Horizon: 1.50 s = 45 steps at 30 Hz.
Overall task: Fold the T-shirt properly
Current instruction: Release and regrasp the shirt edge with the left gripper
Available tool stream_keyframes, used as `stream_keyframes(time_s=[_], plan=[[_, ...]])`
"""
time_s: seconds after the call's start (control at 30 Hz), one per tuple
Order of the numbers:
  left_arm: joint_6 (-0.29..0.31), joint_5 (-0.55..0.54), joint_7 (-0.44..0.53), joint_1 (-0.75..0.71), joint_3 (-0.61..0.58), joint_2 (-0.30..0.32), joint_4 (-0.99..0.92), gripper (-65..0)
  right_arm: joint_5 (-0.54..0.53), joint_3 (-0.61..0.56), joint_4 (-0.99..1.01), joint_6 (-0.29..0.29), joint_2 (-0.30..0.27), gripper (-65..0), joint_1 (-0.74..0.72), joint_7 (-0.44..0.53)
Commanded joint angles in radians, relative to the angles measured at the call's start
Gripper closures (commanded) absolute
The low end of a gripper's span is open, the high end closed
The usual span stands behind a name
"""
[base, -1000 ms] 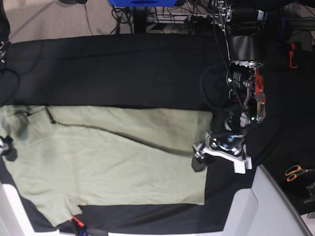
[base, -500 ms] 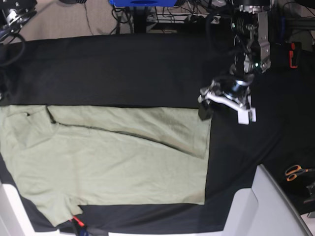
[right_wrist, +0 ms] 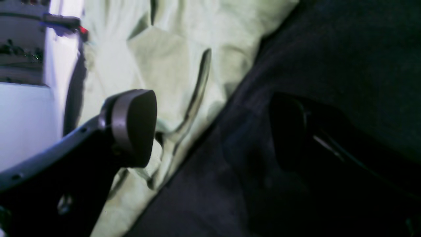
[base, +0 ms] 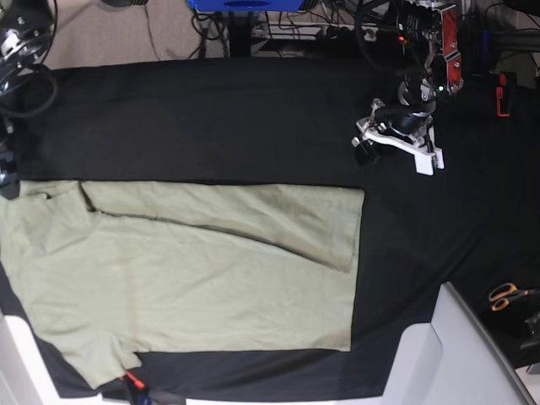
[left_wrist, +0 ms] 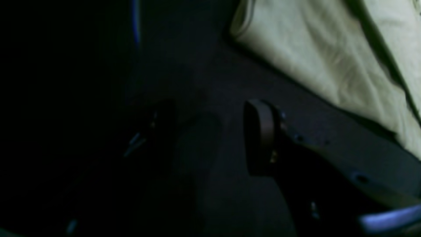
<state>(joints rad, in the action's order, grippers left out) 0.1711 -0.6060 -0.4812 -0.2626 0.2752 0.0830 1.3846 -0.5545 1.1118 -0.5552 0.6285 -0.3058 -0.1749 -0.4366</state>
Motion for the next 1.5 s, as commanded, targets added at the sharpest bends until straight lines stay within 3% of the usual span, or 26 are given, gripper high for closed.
stream_keyframes(time_s=[0.0, 0.23, 0.37, 0.6, 0.67, 0.83, 0.9, 1.07, 1.3, 1.47], plan=[[0.012, -0.013, 0.022, 0.007, 0.003, 0.010, 0.016, -30.6, 0.023, 0.000, 0.011, -0.016, -0.008, -51.2, -0.028, -0.023], [0.012, -0.013, 0.022, 0.003, 0.003, 0.011, 0.016, -30.3, 0.026, 0.001, 0.022, -0.022, -0.019, -51.0, -0.102, -0.012], [0.012, -0.013, 0.022, 0.003, 0.003, 0.011, 0.017, -30.3, 0.027, -0.006, 0.073, -0.023, -0.028, -50.9, -0.113, 0.071], [0.012, -0.013, 0.022, -0.007, 0.005, 0.011, 0.023, -30.6, 0.027, -0.008, 0.274, -0.023, -0.100, -50.6, -0.128, 0.190], [0.012, -0.013, 0.022, -0.005, 0.005, 0.010, 0.022, -30.6, 0.027, -0.008, 0.277, -0.023, -0.100, -45.3, -0.130, 0.192], [0.012, -0.016, 0.022, -0.002, 0.005, 0.004, 0.022, -31.1, 0.027, -0.008, 0.277, -0.023, -0.100, -10.8, -0.133, 0.189], [0.012, -0.041, 0.022, 0.000, 0.005, 0.002, 0.022, -33.6, 0.029, -0.009, 0.277, -0.023, -0.100, 0.0, -0.133, 0.189], [0.009, -0.199, 0.022, 0.024, 0.000, 0.013, -0.006, -50.7, 0.029, -0.009, 0.277, -0.023, -0.099, -0.3, -0.133, 0.187], [0.009, -0.197, 0.022, 0.133, -0.006, 0.004, -0.179, -51.0, 0.029, -0.009, 0.277, -0.023, -0.095, -0.2, -0.133, 0.183], [0.009, -0.197, 0.023, 0.191, -0.006, -0.021, -0.250, -51.0, 0.029, -0.009, 0.275, -0.017, -0.100, -0.2, -0.133, 0.127]])
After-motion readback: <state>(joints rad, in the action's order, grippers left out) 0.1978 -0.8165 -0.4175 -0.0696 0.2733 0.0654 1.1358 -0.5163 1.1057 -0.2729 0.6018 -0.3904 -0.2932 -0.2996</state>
